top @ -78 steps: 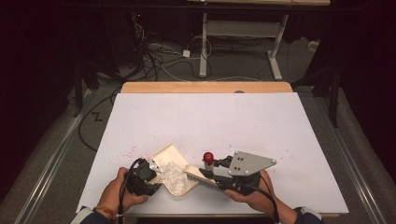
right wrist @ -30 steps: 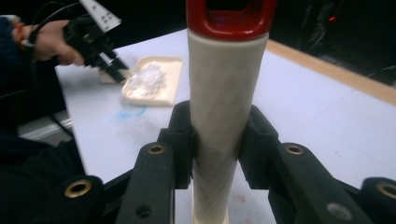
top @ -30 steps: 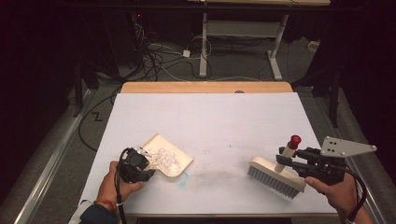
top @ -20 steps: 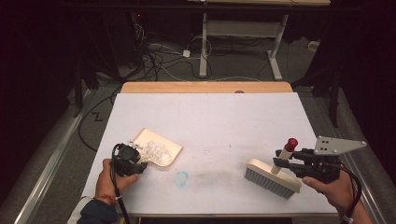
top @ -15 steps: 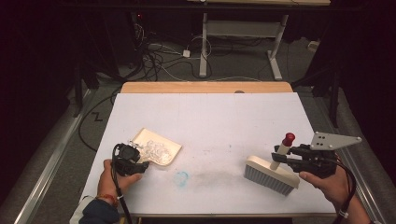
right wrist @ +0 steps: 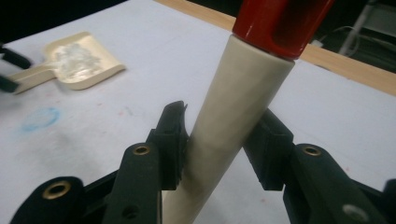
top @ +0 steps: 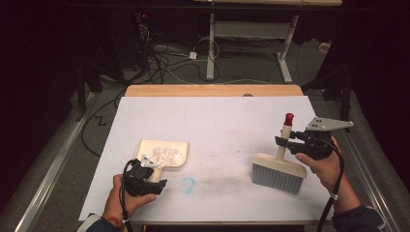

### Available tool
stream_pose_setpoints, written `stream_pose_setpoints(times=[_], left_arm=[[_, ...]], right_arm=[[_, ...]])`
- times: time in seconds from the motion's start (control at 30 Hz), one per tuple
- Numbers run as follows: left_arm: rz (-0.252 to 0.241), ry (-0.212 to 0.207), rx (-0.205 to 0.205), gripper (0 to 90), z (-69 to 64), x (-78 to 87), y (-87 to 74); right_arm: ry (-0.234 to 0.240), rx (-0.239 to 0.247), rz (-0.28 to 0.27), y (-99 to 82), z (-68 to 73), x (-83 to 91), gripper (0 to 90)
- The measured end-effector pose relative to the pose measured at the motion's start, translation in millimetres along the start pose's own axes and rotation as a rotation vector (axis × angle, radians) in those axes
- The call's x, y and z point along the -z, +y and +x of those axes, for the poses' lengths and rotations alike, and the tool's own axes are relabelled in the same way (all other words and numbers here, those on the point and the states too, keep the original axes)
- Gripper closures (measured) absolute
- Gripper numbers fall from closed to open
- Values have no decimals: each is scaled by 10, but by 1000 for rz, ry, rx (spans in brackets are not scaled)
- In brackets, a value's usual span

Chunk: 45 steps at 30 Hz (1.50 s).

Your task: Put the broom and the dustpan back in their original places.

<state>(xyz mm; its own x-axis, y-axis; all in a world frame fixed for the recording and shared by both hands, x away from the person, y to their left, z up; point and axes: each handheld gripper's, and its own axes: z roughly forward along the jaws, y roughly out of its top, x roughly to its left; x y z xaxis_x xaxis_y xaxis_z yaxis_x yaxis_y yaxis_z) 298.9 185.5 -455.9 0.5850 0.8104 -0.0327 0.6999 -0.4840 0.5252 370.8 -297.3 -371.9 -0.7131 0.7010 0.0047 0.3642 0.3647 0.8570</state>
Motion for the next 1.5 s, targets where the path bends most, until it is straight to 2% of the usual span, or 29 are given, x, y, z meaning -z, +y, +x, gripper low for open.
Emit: stream_pose_setpoints(times=[0.13, 0.23, 0.3, 0.4, 0.5, 0.57, 0.6, 0.63, 0.73, 0.8, 0.97, 1.17, 1.3, 1.4, 1.47, 1.5], left_arm=[[-21, -33, -30, 376, -20, 18, -69], [-35, -29, -36, 373, -17, 14, -90], [-46, -13, -36, 365, -3, 10, -85], [-90, 13, -65, 337, -7, 19, -77], [-160, 16, -115, 308, -50, 34, -83], [-203, 43, -148, 290, -96, 43, -87], [-223, 67, -154, 262, -118, 43, -87], [-242, 73, -161, 216, -130, 43, -87], [-293, 75, -166, 197, -144, 45, -86], [-307, 81, -171, 191, -146, 37, -87], [-337, 94, -186, 186, -160, 27, -112], [-342, 102, -202, 186, -180, 18, -129], [-341, 105, -205, 186, -196, 8, -132], [-335, 123, -227, 187, -202, -4, -129], [-336, 114, -213, 187, -212, -1, -132], [-337, 112, -210, 187, -213, -1, -129]], right_arm=[[-46, 2, 8, 60, -32, -177, 610], [-106, -9, 38, 76, -57, -306, 590], [-123, -11, 44, 71, -84, -374, 587], [-156, -15, 48, 64, -116, -450, 575], [-206, -8, 44, 61, -143, -505, 558], [-226, -19, 18, 63, -167, -523, 516], [-248, -25, 6, 67, -174, -526, 514], [-263, -25, -3, 70, -182, -527, 509], [-271, -20, -46, 83, -178, -503, 496], [-279, -3, -58, 95, -156, -488, 477], [-274, 3, -91, 105, -137, -456, 451], [-263, 9, -119, 103, -107, -428, 412], [-269, 32, -149, 121, -43, -395, 363], [-258, 44, -173, 133, 8, -384, 333], [-263, 41, -183, 141, 44, -376, 307], [-282, 40, -198, 141, 59, -371, 278]])
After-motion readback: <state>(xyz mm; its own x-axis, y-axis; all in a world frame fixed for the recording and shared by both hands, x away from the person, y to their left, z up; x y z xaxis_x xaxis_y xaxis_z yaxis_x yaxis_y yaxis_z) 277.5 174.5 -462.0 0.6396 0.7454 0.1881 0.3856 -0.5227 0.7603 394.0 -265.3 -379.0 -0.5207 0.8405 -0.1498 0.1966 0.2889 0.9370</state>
